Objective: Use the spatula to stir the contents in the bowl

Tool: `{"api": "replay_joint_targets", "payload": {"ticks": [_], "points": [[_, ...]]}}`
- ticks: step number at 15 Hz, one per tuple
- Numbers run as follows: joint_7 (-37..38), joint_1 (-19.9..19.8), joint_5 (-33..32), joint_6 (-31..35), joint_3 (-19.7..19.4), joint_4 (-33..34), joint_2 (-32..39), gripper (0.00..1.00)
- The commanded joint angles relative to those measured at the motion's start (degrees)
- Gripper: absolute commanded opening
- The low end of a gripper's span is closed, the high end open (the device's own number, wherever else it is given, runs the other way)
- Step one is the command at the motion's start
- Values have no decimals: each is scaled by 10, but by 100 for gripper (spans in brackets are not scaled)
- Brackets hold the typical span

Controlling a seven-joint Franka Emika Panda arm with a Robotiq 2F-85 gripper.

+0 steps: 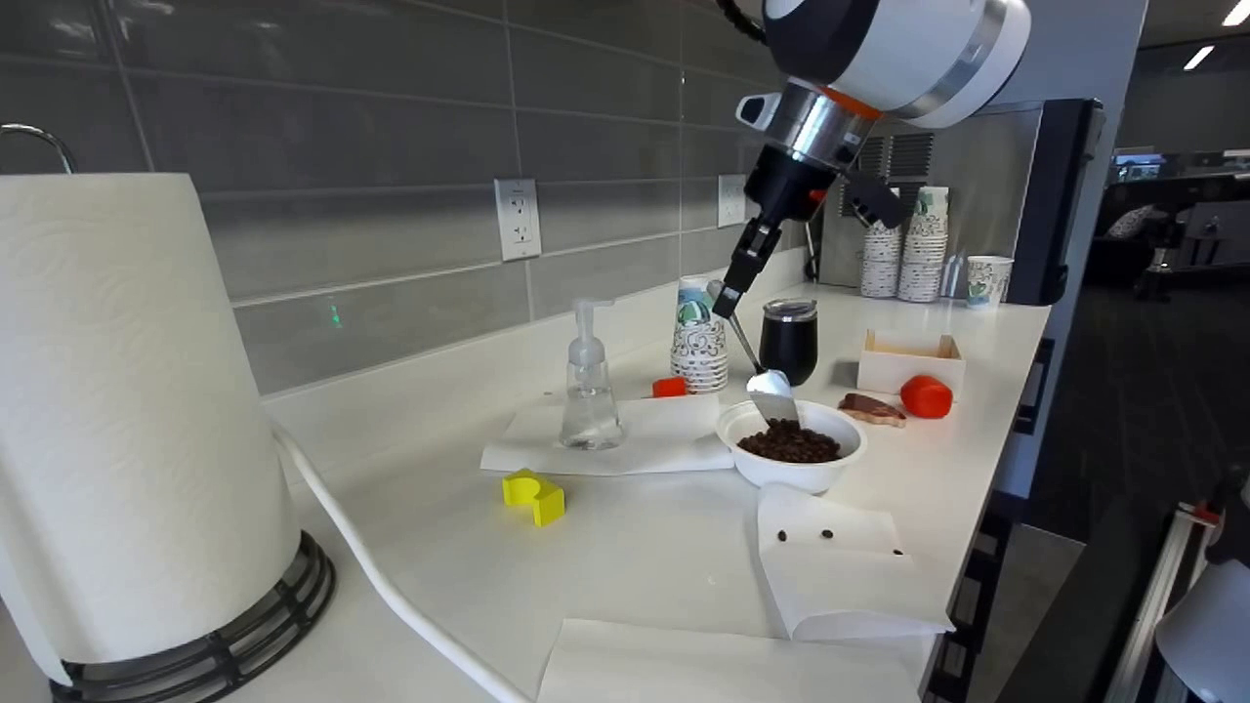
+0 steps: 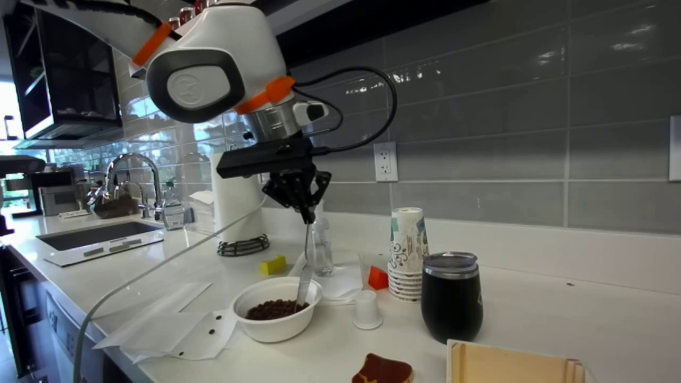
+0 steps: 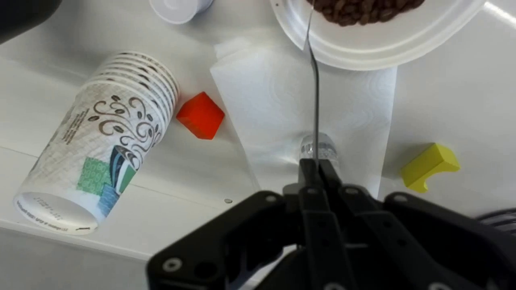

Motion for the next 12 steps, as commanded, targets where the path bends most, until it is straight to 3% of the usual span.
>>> {"api": "replay_joint_targets", "payload": {"ticks": [1,5,12], "points": [[-23,13,-20,-105,-43,-5,-30,1],[-40,26,0,-187,-90,0,-30,1],[-31,43,77,-176,-118,0,-28,1]]}}
